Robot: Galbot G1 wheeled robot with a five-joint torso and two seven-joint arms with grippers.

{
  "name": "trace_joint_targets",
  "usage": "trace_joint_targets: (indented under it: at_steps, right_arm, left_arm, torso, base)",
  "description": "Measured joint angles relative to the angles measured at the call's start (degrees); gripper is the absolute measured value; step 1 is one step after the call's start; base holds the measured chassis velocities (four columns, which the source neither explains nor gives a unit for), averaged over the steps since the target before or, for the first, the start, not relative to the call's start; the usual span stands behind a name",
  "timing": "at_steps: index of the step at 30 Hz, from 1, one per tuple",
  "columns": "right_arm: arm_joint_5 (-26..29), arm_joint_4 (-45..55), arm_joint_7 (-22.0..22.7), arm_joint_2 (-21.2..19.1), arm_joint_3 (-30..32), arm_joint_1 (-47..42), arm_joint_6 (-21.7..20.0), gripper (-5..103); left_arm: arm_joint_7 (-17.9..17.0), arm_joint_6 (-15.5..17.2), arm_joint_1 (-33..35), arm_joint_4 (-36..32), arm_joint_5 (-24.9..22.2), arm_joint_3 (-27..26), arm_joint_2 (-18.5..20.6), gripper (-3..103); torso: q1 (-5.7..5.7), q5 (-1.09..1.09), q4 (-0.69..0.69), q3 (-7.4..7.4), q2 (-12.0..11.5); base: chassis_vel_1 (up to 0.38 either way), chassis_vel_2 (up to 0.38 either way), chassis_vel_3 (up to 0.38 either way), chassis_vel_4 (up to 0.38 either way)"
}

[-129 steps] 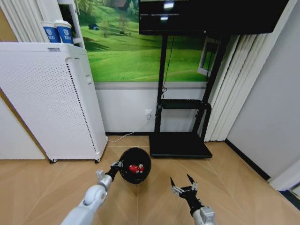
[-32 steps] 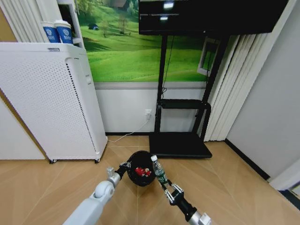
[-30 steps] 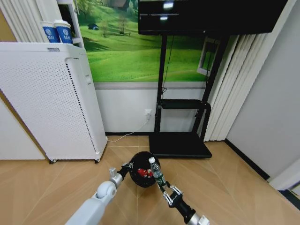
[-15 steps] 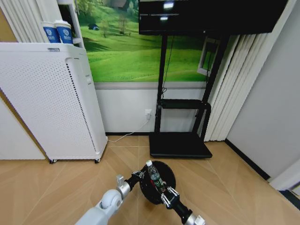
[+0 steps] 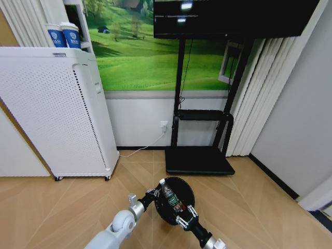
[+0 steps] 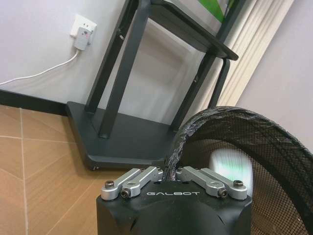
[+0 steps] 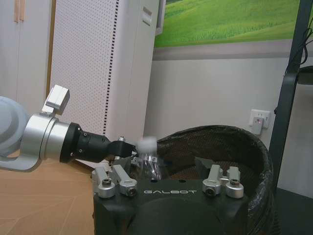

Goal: Pick up the trash bin and place the garbage on the floor into it.

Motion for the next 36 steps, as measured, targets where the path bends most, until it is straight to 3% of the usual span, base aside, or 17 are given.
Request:
trace_joint_targets:
  at_steps: [1,4,5,7,11,12,13,15,16,17,18,21,23,25,28,32,36]
  right_arm:
    - [0.23,0.12,-0.04,0.03,0.00,-0.07,0.27,80]
    - [0.93,0.84,-0.10,0.04,0.21,-0.49,0.63,80]
    - [1.52,1.52,-0.06,0.03,0.54,-0.86,0.66,91]
    - [3.47,3.75,0.84,0.08,2.18,-1.68,0.12,99]
    - [5.97,5.77,4.60,0.45,4.22,-1.58,-1.89,100]
    - [7.79,6.34,9.43,0.59,5.09,-0.81,-3.87,100]
    - [7.79,6.34,9.43,0.59,5.09,-0.81,-3.87,100]
    - [10.93,5.98,17.15,0.62,5.95,0.82,-7.25,100]
    - [10.93,5.98,17.15,0.62,5.95,0.82,-7.25,100]
    - [11.50,5.00,19.90,0.60,6.29,1.80,-8.17,100]
    - [11.50,5.00,19.90,0.60,6.29,1.80,-8.17,100]
    - [10.18,4.22,24.19,0.57,6.48,2.64,-10.43,100]
    - [7.60,3.67,31.44,1.48,6.51,3.08,-15.76,100]
    - [7.60,3.55,32.32,1.65,6.52,3.08,-16.44,100]
    - [7.85,3.12,34.35,3.01,7.73,1.91,-18.05,100]
    - [8.02,3.16,34.78,3.96,8.69,1.52,-18.29,100]
    - [8.09,3.09,35.07,4.23,9.26,2.15,-18.67,100]
  left_arm:
    - [-0.29,0.00,0.08,0.00,-0.30,-0.21,-0.11,4]
    - [-1.25,0.00,0.27,0.02,-1.35,-0.94,-0.48,4]
    - [-1.91,0.01,0.40,-0.01,-1.85,-1.64,-0.69,4]
    - [-3.76,0.20,1.22,-0.99,-2.46,-4.29,-1.11,4]
    - [-6.94,1.01,3.12,-3.80,-4.07,-8.71,-1.32,4]
    - [-10.48,2.69,4.94,-6.87,-5.70,-12.47,-1.20,4]
    - [-10.48,2.69,4.94,-6.87,-5.70,-12.47,-1.20,4]
    - [-19.61,5.60,8.43,-11.22,-9.72,-19.34,-1.05,4]
    - [-19.61,5.60,8.43,-11.22,-9.72,-19.34,-1.05,4]
    - [-24.47,7.06,11.39,-13.98,-12.44,-24.37,-0.97,4]
    - [-24.47,7.06,11.39,-13.98,-12.44,-24.37,-0.97,4]
    - [-29.39,9.62,17.15,-17.81,-15.19,-31.94,-0.65,4]
    - [-35.39,14.02,25.19,-22.69,-20.70,-42.61,-0.44,4]
    - [-36.14,14.68,26.69,-23.49,-21.42,-44.80,-0.50,4]
    - [-39.41,18.20,35.01,-27.88,-25.33,-54.65,-1.67,4]
    - [-41.31,19.94,38.98,-29.79,-26.69,-58.19,-2.86,4]
    - [-41.40,21.51,47.33,-32.15,-27.20,-63.67,-6.94,4]
  torso:
    - [0.00,0.00,0.00,0.00,0.00]
    - [0.00,0.00,0.01,0.00,0.00]
    - [0.00,0.00,0.00,0.00,0.00]
    - [0.00,-0.01,-0.01,0.00,0.00]
    - [0.00,-0.01,-0.01,0.00,0.00]
    - [0.01,-0.02,-0.01,0.00,0.00]
    - [0.01,-0.02,-0.01,0.00,0.00]
    - [0.02,-0.01,0.00,0.00,0.00]
    - [0.02,-0.01,0.00,0.00,0.00]
    - [0.02,0.00,0.01,0.00,0.00]
    - [0.02,0.00,0.01,0.00,0.00]
    - [0.02,-0.01,0.01,0.00,0.00]
    - [0.01,-0.01,0.02,0.00,0.00]
    - [0.01,0.00,0.02,0.00,0.00]
    - [0.01,-0.02,0.02,0.00,0.00]
    - [0.01,-0.02,-0.05,-0.01,0.00]
    - [0.01,-0.01,0.03,0.00,0.00]
  base:
    - [0.000,0.000,0.000,0.000]
    - [0.000,0.000,0.000,0.000]
    - [0.000,0.000,0.000,0.000]
    - [0.000,0.000,0.000,0.000]
    - [0.000,0.000,0.000,0.000]
    - [0.000,0.000,0.000,0.000]
    - [0.000,0.000,0.000,0.000]
    - [0.000,0.000,0.000,0.000]
    - [0.000,0.000,0.000,0.000]
    - [0.000,0.000,0.000,0.000]
    - [0.000,0.000,0.000,0.000]
    - [0.000,0.000,0.000,0.000]
    - [0.000,0.000,0.000,0.000]
    - [0.000,0.000,0.000,0.000]
    - [0.000,0.000,0.000,0.000]
    - [0.000,0.000,0.000,0.000]
    - [0.000,0.000,0.000,0.000]
